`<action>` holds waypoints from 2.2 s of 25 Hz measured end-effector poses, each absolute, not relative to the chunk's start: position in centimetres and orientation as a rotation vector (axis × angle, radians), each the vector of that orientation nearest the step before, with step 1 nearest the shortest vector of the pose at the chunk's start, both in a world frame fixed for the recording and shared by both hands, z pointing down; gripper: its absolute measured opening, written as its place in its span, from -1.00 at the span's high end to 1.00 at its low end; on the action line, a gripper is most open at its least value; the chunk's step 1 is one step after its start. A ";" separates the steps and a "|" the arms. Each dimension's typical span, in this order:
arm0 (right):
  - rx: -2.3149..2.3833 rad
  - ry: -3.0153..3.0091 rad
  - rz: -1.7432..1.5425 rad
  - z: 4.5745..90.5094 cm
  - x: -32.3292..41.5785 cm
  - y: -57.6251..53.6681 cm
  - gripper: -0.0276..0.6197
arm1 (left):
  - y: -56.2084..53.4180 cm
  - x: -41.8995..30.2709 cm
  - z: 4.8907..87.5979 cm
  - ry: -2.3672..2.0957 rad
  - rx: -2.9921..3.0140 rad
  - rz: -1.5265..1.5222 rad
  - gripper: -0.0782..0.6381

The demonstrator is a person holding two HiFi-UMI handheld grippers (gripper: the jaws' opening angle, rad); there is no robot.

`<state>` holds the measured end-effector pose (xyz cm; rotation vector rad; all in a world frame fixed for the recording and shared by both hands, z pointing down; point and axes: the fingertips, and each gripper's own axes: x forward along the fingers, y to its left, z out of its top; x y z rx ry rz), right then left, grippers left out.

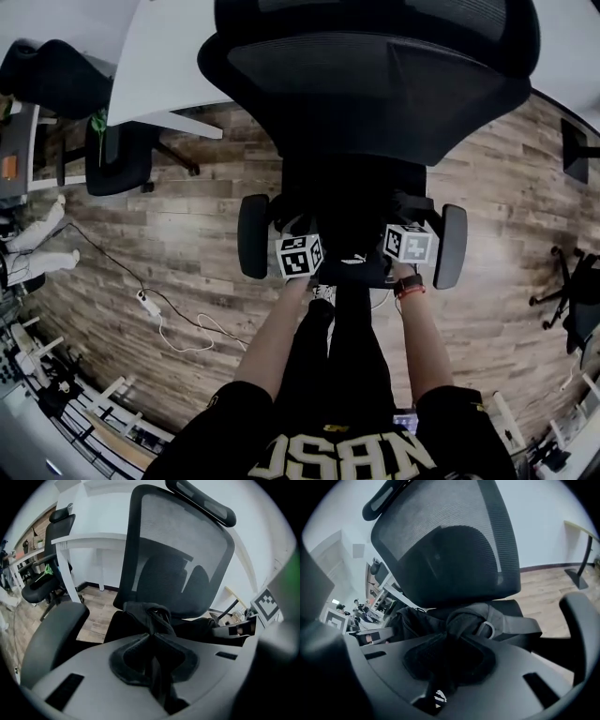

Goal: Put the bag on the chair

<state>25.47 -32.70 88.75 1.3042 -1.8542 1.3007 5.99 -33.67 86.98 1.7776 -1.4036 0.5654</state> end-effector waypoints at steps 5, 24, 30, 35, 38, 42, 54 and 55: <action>1.288 -1.817 1.284 92.8 26.3 -32.5 0.73 | -33.7 6.1 91.4 -1.393 1.766 0.613 0.68; 1.424 -1.699 1.170 102.1 34.0 -31.6 0.35 | -34.1 0.2 99.8 -1.432 1.684 0.726 0.51; 1.419 -1.706 1.216 100.0 33.3 -30.2 -0.23 | -31.9 1.0 98.8 -1.369 1.618 0.712 0.02; 1.459 -1.751 1.197 96.1 31.7 -28.7 -0.23 | -28.5 3.5 96.4 -1.325 1.613 0.662 -0.06; 1.429 -1.795 1.179 94.2 30.1 -27.6 -0.23 | -27.3 4.7 94.1 -1.307 1.631 0.633 -0.06; 1.392 -1.835 1.164 90.2 28.2 -26.9 -0.07 | -27.5 5.8 90.0 -1.309 1.699 0.603 -0.06; 1.506 -2.043 0.996 76.2 25.7 -29.7 -0.13 | -30.4 5.0 74.2 -1.410 1.971 0.457 -0.06; 1.520 -2.055 0.990 75.2 25.5 -29.8 -0.13 | -30.3 4.8 73.2 -1.419 1.980 0.442 -0.06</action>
